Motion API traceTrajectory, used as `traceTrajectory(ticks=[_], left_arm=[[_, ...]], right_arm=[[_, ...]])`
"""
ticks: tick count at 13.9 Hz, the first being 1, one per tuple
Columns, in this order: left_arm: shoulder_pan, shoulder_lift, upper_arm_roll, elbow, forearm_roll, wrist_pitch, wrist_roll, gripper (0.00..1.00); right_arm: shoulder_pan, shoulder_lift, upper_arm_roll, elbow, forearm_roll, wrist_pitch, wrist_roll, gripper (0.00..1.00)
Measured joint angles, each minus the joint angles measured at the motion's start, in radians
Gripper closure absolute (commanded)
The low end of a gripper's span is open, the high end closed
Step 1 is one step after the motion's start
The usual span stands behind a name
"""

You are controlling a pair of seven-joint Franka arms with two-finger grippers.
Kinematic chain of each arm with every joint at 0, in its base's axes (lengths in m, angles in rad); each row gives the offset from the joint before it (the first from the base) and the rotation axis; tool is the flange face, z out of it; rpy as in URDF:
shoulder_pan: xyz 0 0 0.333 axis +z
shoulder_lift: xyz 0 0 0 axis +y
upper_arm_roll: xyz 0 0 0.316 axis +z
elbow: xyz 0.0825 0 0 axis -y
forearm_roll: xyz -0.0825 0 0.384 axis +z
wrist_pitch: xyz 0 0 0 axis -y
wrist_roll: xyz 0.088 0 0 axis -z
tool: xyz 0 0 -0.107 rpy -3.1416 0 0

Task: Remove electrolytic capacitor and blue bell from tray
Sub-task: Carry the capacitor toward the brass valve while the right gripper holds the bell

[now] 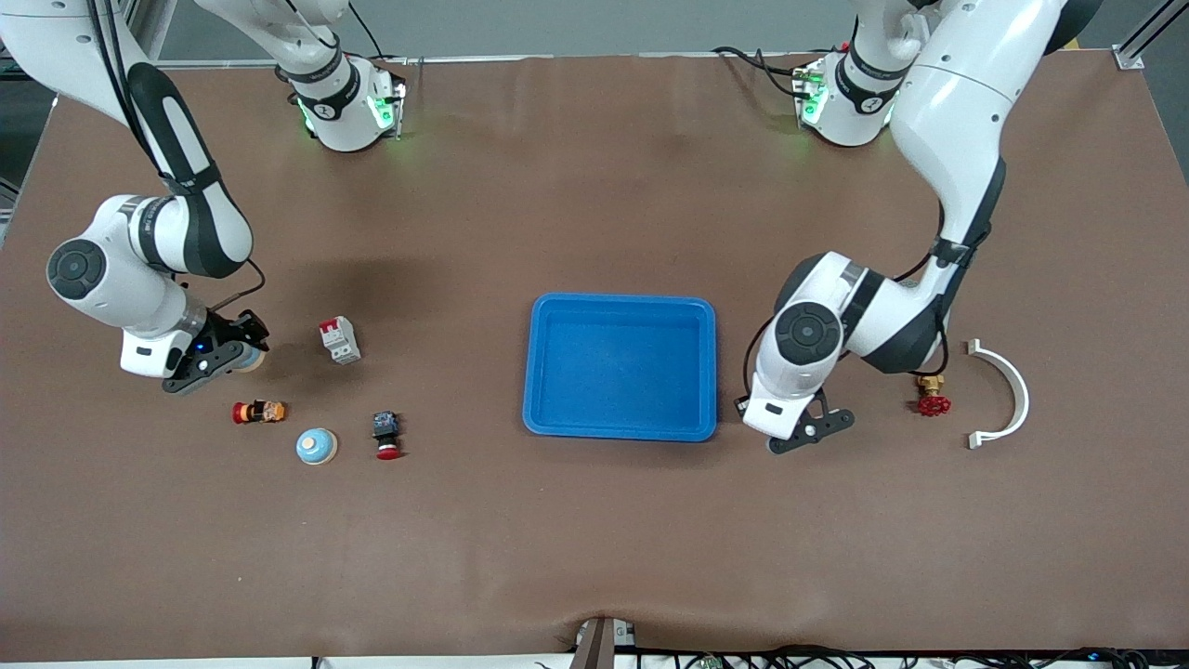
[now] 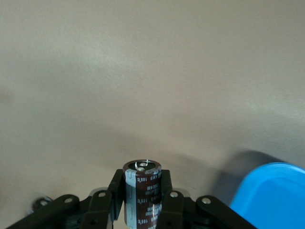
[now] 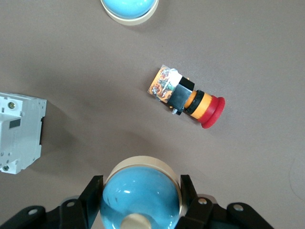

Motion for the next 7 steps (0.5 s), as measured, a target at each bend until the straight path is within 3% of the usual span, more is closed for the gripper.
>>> traceTrajectory(ticks=[7], left_arm=[[0.132,-0.008,-0.057,-0.06,0.0,0.062,0.272,1.0]], right_arm=[[0.0,0.011,0.002,-0.045,0.0,0.076,0.0,0.53]])
